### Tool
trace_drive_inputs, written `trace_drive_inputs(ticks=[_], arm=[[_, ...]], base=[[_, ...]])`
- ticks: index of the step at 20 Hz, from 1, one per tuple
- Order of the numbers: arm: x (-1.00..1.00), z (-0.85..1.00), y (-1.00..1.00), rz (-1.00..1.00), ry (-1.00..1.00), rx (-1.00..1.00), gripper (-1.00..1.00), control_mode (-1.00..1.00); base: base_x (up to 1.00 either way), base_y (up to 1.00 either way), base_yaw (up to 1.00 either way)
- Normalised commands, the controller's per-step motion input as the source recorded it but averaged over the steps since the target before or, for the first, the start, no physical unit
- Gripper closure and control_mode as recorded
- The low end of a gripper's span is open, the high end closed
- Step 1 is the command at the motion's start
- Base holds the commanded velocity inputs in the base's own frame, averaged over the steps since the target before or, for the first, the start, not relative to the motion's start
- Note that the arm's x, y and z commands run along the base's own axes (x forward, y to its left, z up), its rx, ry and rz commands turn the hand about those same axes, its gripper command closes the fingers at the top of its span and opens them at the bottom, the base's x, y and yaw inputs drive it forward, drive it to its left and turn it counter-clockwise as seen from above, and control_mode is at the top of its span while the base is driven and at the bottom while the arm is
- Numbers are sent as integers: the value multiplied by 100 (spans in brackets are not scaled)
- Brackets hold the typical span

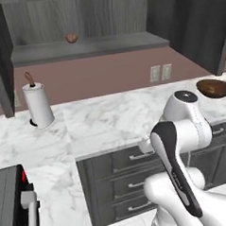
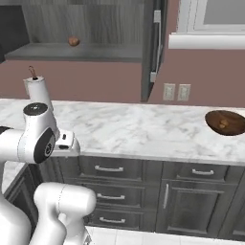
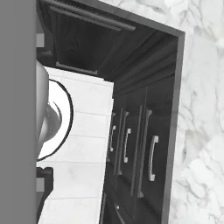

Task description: Pick the potatos from the cabinet and place them in one bowl. Pick the corn from the sink and place it in the other bowl.

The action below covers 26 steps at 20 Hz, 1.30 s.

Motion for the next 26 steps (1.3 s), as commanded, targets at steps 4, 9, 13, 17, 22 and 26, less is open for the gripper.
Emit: trace_drive_inputs(ticks=[4,9,13,17,22,26], arm=[[0,0,0,0,0,0,-100,100],[0,0,0,0,0,0,-100,100],[0,0,0,0,0,0,-100,100],[0,0,0,0,0,0,-100,100],[0,0,0,0,0,0,-100,100],[0,0,0,0,0,0,-100,100]], base=[[77,-3,-1],[99,-2,-7],[91,0,-9],[13,0,-1],[0,0,0],[0,0,0]])
